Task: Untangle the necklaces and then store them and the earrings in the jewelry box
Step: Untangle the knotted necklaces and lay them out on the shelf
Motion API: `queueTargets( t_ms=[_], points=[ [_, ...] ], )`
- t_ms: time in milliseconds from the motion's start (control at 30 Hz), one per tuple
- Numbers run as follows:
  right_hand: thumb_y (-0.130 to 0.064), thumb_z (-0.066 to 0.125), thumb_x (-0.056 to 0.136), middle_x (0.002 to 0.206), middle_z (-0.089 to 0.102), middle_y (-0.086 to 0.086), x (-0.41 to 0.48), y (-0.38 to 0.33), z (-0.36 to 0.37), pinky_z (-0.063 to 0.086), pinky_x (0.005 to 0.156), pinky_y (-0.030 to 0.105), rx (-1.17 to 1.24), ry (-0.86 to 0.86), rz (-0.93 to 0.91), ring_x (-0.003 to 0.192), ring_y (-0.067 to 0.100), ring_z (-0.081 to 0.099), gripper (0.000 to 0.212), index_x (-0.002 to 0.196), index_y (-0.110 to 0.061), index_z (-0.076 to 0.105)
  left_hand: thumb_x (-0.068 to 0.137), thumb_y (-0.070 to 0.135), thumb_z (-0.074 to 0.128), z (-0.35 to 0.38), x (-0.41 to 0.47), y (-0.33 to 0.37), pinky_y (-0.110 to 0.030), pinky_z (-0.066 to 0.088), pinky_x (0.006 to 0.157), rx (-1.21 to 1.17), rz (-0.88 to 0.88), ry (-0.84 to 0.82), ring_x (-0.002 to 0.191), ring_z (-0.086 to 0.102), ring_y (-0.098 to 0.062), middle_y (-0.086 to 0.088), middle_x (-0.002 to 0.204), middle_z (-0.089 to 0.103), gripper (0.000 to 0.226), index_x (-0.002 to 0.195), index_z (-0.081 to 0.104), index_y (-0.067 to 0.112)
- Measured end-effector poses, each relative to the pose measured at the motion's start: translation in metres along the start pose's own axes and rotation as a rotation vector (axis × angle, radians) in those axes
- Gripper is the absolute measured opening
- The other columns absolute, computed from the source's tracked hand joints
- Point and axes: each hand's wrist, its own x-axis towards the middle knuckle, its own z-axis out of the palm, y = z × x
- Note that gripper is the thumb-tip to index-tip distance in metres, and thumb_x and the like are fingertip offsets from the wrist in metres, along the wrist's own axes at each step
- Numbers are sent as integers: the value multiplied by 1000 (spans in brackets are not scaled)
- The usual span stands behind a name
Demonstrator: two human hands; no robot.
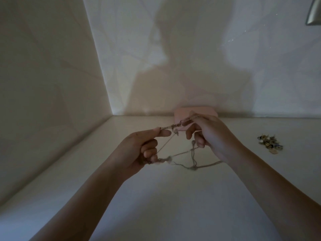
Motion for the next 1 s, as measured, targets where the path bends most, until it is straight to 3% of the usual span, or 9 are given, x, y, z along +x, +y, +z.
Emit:
queueTargets(
  t_ms=[100,200,333,433,500,567,667,867,1000],
  points=[
    [-29,49,98,57,56,8,2,-1,-3,26,36,18,-21,32,12,36,10,31,32,85,-4,65,95,19,51,-5,3,-3,-18,36,38,99,28,23,36,27,-6,6,47,26,25,100,71,6],
    [-31,61,91,53,53,-1,1,-2,-10,25,37,15,-99,20,-19,37,5,32,31,74,-5,65,91,16,58,-8,7,-7,-20,48,47,180,157,176,42,47,-10,-1,52,54,21,98,72,2],
    [-24,71,85,45,51,-10,3,-1,-19,26,40,11,-267,31,-109,37,1,37,28,63,-7,67,90,21,61,-18,14,-7,-26,54,77,176,222,337,76,68,-14,-5,81,73,18,89,72,7],
    [-21,58,94,52,54,-2,8,2,-17,33,42,18,-145,91,-75,40,7,39,31,67,-8,66,93,26,59,-24,18,-9,-36,45,91,195,170,409,98,65,-14,0,94,73,18,85,69,13],
    [-20,46,98,57,55,6,12,1,-16,40,42,21,132,98,51,41,12,44,35,69,-7,60,93,23,59,-26,19,-8,-35,52,85,91,138,415,91,68,-16,-2,87,73,24,72,63,10],
    [-29,42,99,53,53,8,14,-1,-21,41,40,19,452,71,167,37,13,44,39,67,-9,54,91,21,61,-29,17,-3,-26,56,65,-26,104,399,68,68,-13,-3,69,68,33,61,54,12],
    [-44,47,95,45,44,2,18,-3,-32,34,36,15,618,46,229,32,10,36,45,62,-13,47,89,20,62,-37,18,4,-15,45,42,-172,83,403,44,54,-8,2,52,53,44,49,46,19],
    [-41,60,77,45,36,-1,18,0,-27,42,41,18,720,-70,222,35,10,33,40,50,-17,44,91,23,58,-51,24,5,-32,59,72,-443,103,373,57,68,-13,2,42,46,57,36,44,18],
    [-16,69,65,47,39,1,18,2,-29,35,31,17,778,-219,266,29,7,29,16,58,-8,57,60,17,87,-57,19,11,-19,52,45,-592,43,28,40,43,-7,5,42,34,35,53,53,13]
  ],
)
